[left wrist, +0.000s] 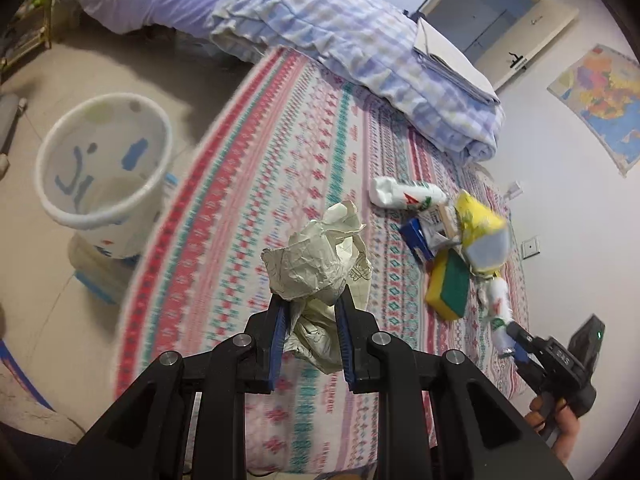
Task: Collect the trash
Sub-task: 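Carry tissue and bottle over the white wastebasket and open both tools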
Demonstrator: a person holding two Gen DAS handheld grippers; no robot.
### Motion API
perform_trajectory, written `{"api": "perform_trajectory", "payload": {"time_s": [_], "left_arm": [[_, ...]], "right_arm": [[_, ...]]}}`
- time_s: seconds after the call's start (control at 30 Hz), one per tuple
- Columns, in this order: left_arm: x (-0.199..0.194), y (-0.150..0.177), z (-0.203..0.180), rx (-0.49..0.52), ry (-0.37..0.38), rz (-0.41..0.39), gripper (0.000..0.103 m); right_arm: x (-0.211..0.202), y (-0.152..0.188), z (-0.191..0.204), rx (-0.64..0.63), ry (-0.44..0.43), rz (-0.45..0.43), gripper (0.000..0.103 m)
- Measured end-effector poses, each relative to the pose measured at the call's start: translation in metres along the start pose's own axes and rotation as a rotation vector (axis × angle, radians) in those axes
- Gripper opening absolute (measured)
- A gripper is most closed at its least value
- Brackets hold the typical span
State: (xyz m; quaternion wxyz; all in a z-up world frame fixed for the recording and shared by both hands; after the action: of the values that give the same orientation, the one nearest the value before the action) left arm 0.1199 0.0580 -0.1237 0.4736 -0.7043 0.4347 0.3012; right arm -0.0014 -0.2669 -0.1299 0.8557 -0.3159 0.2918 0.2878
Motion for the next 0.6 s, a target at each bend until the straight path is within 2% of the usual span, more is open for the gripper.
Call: {"api": "perform_trajectory", "payload": {"time_s": [0.13,0.23,0.33,0.43,0.53,0.6], "left_arm": [[-0.02,-0.024,0.03,-0.032,-0.015,-0.013,0.025],[-0.033,-0.052,0.065,-0.05,-0.067,-0.049,0.025],[-0.026,-0.073,0.101,-0.133,-0.04,-0.017,0.025],[-0.011,-0.086,0.143,-0.222,-0.074,-0.008,0.025],[0.005,-0.09,0.174,-0.32,-0.066,0.02,0.025],[0.011,-0.094,0.187,-0.348,-0.075,0.021,0.025]], "right_arm": [[-0.02,0.005,0.019,-0.061,0.005,-0.087,0.04],[-0.013,0.015,0.055,-0.143,-0.02,-0.085,0.04],[0.011,0.034,0.092,-0.237,-0.037,-0.035,0.04],[0.047,0.061,0.139,-0.342,-0.064,0.046,0.04],[0.086,0.085,0.179,-0.42,-0.097,0.127,0.04],[0.116,0.098,0.206,-0.457,-0.116,0.181,0.04]]}}
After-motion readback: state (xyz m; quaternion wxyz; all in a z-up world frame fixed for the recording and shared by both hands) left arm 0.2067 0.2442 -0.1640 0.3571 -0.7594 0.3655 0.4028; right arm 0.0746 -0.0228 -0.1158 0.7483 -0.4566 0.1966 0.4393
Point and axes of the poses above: each gripper's, at about its wrist camera, not at the fingertips, and x roughly the way its jaws point, z to its left, y to its underside, the point moved 10 cm from there along x, roughly the way its jaws point, and after that the axes turned 4 degrees about -y, right-handed, at the moved point
